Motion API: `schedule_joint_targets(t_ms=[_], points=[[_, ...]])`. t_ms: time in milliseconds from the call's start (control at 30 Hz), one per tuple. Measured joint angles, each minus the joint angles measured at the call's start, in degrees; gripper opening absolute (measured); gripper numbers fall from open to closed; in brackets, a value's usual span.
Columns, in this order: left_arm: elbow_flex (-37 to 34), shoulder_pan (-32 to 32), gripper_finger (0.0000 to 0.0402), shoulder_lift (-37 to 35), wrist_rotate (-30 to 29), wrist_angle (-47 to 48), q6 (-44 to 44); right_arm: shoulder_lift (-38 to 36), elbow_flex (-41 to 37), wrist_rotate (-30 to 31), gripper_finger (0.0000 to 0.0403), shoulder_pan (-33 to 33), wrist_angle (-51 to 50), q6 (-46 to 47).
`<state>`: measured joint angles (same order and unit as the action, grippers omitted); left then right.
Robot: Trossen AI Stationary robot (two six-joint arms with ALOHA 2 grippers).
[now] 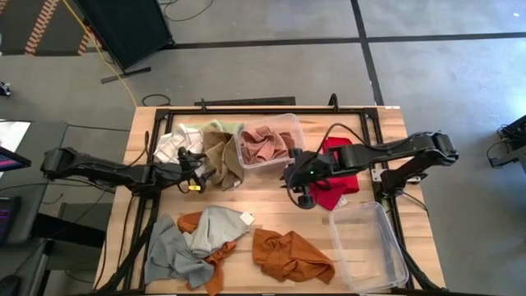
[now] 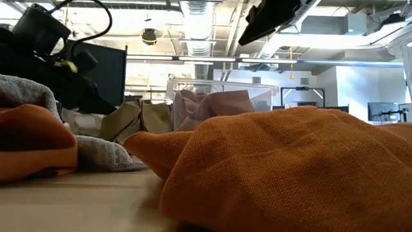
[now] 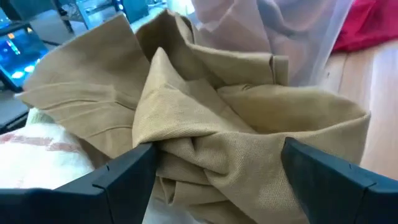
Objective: Sort towels by color in basket
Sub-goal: Put the left light brown towel into the top transparent bin
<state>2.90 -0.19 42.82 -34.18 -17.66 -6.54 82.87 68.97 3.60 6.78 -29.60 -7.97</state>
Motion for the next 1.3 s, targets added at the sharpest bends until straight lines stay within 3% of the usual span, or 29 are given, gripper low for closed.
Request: schedule_joint_targets(t_ms=[433,633,933,1167,1300], points=[[0.1,2.2,0.0330,15.9,1.7,-10.0,1.2,-1.6,0.0,0.1,0.0134,2.3,-1.0,0.7],[2.8,3.8,0.0330,22.1,5.6,-10.1,2.1,-1.6,0.0,0.9,0.0134,2.3,-2.2,1.9],[7.9,3.9,0.0329,32.4,5.6,-9.8,6.4,-2.8,0.0,1.1,0.0134,5.0,-6.8,5.7],[11.7,4.7,0.0323,38.5,8.9,-4.6,4.4,-5.4,0.0,6.5,0.0134,9.5,-9.8,9.3],[12.7,5.1,0.0282,41.0,10.6,-3.8,4.4,-6.1,0.0,10.1,0.0134,12.4,-10.0,11.0]])
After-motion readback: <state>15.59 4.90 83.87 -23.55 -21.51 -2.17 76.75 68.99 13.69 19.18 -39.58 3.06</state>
